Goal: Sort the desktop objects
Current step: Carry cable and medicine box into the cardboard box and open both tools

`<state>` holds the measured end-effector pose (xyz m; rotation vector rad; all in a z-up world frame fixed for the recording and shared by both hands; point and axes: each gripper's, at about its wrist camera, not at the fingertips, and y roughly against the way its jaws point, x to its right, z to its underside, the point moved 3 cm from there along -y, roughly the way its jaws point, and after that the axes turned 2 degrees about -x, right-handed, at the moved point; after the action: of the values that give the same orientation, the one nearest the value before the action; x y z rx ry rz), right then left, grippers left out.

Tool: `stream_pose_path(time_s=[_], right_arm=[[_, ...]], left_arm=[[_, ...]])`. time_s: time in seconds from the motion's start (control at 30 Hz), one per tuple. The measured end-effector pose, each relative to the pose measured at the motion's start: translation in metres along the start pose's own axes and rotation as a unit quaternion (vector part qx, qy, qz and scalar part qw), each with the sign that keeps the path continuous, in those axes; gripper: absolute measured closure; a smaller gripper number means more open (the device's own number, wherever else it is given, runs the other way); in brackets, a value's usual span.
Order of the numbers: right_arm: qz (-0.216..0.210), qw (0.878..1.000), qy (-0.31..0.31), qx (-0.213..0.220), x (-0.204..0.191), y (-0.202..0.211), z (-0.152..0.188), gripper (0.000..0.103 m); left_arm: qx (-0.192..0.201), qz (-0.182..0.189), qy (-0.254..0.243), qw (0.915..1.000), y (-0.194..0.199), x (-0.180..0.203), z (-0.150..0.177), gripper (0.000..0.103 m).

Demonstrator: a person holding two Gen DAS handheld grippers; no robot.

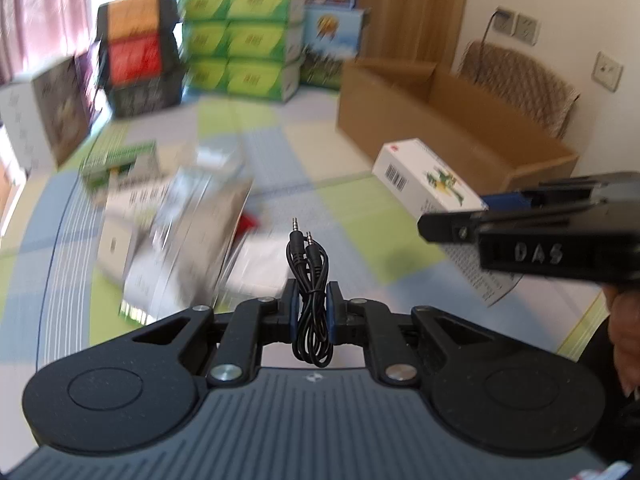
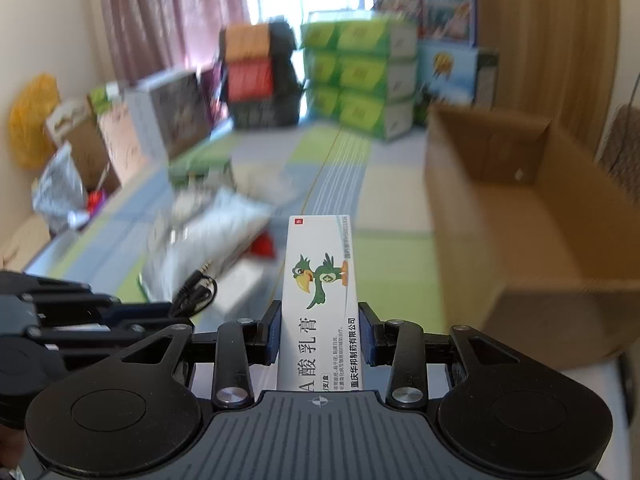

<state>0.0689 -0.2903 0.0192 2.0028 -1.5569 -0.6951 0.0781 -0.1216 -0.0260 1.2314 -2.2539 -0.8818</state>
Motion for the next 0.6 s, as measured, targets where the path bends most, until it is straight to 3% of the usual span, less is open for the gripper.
stream_pose_path(time_s=[0.27, 0.47, 0.6], right_arm=[[0.072, 0.997, -0.008, 0.027, 0.087, 0.044, -0.054, 0.068], [0.092, 0.995, -0.030, 0.010, 0.154, 0.037, -0.052, 0.068], [0.095, 0.994, -0.045, 0.000, 0.187, 0.023, -0.050, 0.068]], left_arm=[[0.030, 0.034, -0.020, 0.9988, 0.005, 0.065, -0.075, 0.093], [0.035, 0.063, -0.041, 0.9966, -0.023, 0.120, -0.130, 0.093], [0.026, 0.074, -0.059, 0.9951, -0.053, 0.149, -0.149, 0.093]])
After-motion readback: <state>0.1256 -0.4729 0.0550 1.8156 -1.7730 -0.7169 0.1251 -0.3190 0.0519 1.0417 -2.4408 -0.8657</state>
